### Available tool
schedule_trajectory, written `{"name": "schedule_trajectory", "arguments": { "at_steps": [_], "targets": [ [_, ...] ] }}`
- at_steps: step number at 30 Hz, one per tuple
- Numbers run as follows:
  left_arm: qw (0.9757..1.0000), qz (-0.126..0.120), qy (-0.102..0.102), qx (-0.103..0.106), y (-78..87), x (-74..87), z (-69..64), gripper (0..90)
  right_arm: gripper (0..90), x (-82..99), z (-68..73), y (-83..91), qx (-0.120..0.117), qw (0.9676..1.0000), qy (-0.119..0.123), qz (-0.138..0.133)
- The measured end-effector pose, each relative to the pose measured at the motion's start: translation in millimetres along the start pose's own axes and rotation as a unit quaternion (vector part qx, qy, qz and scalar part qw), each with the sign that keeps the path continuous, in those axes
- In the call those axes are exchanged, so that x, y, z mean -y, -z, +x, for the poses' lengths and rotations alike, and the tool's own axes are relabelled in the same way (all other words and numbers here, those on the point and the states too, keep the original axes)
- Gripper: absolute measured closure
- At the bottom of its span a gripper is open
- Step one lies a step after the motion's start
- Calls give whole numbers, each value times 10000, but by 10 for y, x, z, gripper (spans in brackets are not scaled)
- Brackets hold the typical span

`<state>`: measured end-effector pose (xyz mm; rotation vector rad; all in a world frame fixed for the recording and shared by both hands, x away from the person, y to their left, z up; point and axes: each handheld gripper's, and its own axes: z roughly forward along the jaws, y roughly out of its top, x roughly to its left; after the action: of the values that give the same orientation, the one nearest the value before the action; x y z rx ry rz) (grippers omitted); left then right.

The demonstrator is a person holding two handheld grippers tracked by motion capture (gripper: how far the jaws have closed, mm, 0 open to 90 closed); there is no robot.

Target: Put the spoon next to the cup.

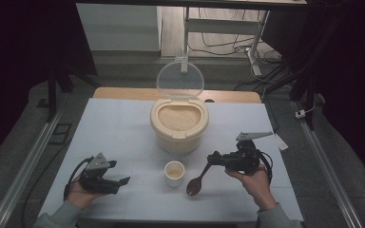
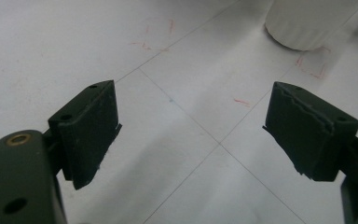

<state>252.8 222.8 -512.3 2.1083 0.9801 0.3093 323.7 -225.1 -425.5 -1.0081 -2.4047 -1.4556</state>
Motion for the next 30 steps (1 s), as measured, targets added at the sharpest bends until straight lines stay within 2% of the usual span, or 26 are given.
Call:
{"name": "schedule_trajectory", "arguments": {
  "at_steps": [3, 6, 11, 14, 18, 23, 27, 30],
  "targets": [
    [10000, 18, -9, 5, -5, 0, 1, 173, 829, -1, -17, -82, 0, 9996, -2, 271],
    [10000, 31, -10, 9, -9, 0, -1, 172, 828, -4, -41, -148, -8, 9991, -31, 423],
    [10000, 56, -18, 16, -17, 0, -4, 172, 823, -32, -91, -226, -36, 9990, -72, 450],
    [10000, 60, -25, 22, -19, 1, -5, 172, 808, -51, -126, -285, 43, 9991, -32, 414],
    [10000, 67, -25, 26, -19, 3, -5, 172, 774, -62, -197, -373, 269, 9990, 89, 343],
    [9999, 92, -32, 42, -27, 5, -1, 172, 727, -24, -315, -471, 520, 9982, 131, 257],
    [9999, 105, -37, 47, -30, 5, -3, 172, 682, 21, -391, -552, 791, 9963, 254, 200],
    [9999, 110, -39, 46, -32, 4, -4, 172, 638, 57, -442, -616, 1067, 9936, 296, 241]
  ]
}}
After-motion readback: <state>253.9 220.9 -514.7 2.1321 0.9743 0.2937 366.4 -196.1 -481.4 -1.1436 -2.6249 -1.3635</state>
